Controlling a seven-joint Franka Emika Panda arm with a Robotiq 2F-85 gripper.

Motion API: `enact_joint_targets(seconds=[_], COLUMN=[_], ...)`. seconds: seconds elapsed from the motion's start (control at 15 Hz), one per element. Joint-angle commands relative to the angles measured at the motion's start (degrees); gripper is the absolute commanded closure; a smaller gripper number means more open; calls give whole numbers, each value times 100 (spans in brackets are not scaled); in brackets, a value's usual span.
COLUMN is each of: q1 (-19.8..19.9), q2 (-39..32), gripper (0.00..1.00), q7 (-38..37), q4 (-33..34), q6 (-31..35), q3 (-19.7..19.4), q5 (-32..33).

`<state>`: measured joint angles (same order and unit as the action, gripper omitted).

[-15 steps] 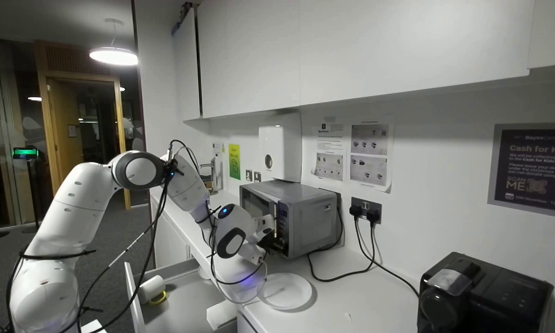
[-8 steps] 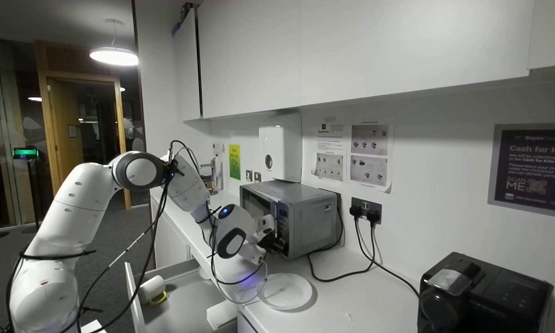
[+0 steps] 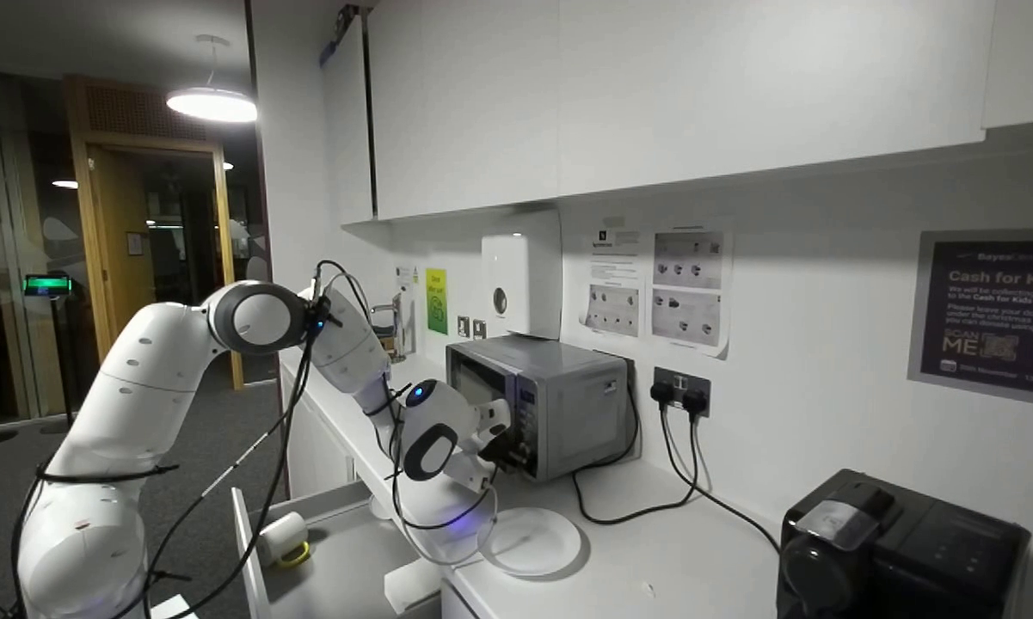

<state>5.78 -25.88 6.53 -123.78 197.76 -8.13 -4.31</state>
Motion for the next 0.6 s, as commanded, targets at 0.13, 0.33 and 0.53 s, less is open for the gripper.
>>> enact_joint_targets(seconds=[0.13,0.33,0.53], q1=[18,48,68], q2=[96,199,277], gripper=[100,100,100], q7=[0,-2,-25], q4=[71,-10,-78], q6=[-6,-91,-129], q3=[-53,-34,-21], q5=[297,386,409])
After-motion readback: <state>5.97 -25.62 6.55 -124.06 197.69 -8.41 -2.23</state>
